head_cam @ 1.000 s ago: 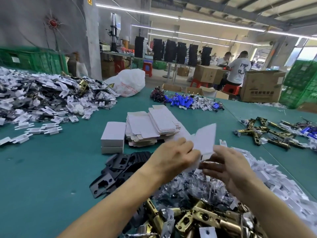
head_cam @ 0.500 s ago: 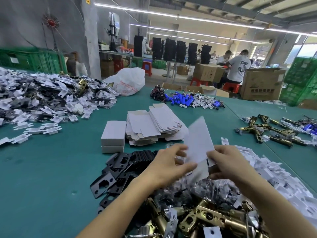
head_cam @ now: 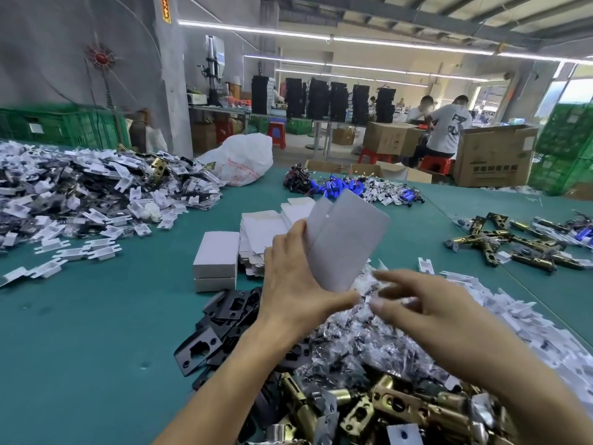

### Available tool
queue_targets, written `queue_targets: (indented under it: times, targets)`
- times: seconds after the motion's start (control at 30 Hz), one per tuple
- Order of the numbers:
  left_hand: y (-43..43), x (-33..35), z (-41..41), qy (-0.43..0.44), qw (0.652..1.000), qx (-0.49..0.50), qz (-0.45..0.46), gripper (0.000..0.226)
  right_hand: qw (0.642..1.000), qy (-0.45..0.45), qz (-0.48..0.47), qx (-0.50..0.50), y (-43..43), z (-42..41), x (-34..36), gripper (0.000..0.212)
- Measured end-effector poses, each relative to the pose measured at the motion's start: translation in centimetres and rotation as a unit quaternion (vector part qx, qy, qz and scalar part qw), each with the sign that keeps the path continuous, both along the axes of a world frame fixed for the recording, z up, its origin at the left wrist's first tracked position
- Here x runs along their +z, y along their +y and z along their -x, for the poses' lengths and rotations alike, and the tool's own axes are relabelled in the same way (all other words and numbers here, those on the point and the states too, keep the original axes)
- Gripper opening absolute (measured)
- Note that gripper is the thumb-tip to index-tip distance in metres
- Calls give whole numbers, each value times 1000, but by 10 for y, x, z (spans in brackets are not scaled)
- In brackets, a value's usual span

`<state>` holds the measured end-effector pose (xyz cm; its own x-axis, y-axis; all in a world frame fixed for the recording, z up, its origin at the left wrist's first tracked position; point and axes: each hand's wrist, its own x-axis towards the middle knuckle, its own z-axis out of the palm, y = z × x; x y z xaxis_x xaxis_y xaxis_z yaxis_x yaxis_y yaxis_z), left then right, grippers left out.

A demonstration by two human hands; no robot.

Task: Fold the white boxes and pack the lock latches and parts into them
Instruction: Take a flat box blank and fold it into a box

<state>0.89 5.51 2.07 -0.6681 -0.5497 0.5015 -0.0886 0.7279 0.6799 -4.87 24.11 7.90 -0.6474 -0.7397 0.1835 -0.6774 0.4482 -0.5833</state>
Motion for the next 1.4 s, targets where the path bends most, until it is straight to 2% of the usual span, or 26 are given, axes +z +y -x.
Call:
queue_targets:
  times: [0.07, 0.13, 0.3, 0.37, 0.53, 0.7, 0.77, 0.8, 0.9, 1.0, 1.03, 1.13, 1.2, 1.23, 1.33, 1.4]
  targets:
    - [1, -4, -2, -22, 997, 10, 79, 121, 992, -18, 126, -26, 1, 0, -5, 48]
    - [4, -5, -4, -25, 995, -7, 93, 120, 978, -38, 205, -28, -3, 0, -8, 48]
    - [7, 2, -5, -23, 987, -44, 150, 118, 949, -42, 308, -42, -4, -1, -7, 21]
    - [8, 4, -5, -24, 982, -43, 184, 116, 953, -46, 295, -56, -3, 1, -8, 11]
    - [9, 1, -5, -34, 973, -30, 227, 111, 965, -87, 245, -35, -1, 1, -9, 15]
    - [11, 0, -5, 15, 948, 48, 315, 100, 974, -53, 196, -105, -2, 6, -13, 10]
    - [9, 0, -6, 35, 935, 79, 343, 101, 972, -8, 175, -153, -2, 6, -12, 28]
    - [8, 0, -7, 44, 931, 90, 351, 101, 969, -20, 179, -168, -2, 5, -12, 42]
    - [8, -1, -5, 64, 917, 111, 377, 95, 951, -167, 224, -132, -6, -4, -9, 78]
    - [10, -5, -3, 80, 907, 103, 400, 84, 948, -220, 209, -96, -13, -7, -12, 95]
    - [10, -7, -3, 78, 906, 98, 404, 84, 941, -241, 220, -86, -15, -8, -14, 93]
    - [6, -7, -4, 59, 903, 88, 417, 86, 922, -267, 267, -89, -18, -7, -17, 58]
    - [6, -5, -5, 49, 912, 45, 405, 87, 929, -234, 262, -113, -18, -2, -21, 52]
    - [7, -4, -5, 39, 922, -11, 384, 85, 938, -206, 251, -123, -19, 0, -24, 47]
    - [12, -3, -5, -17, 938, -198, 283, 62, 962, -105, 220, -125, -18, 8, -29, 37]
    - [13, -5, -6, -30, 946, -241, 213, 57, 964, -97, 224, -102, -15, 12, -29, 33]
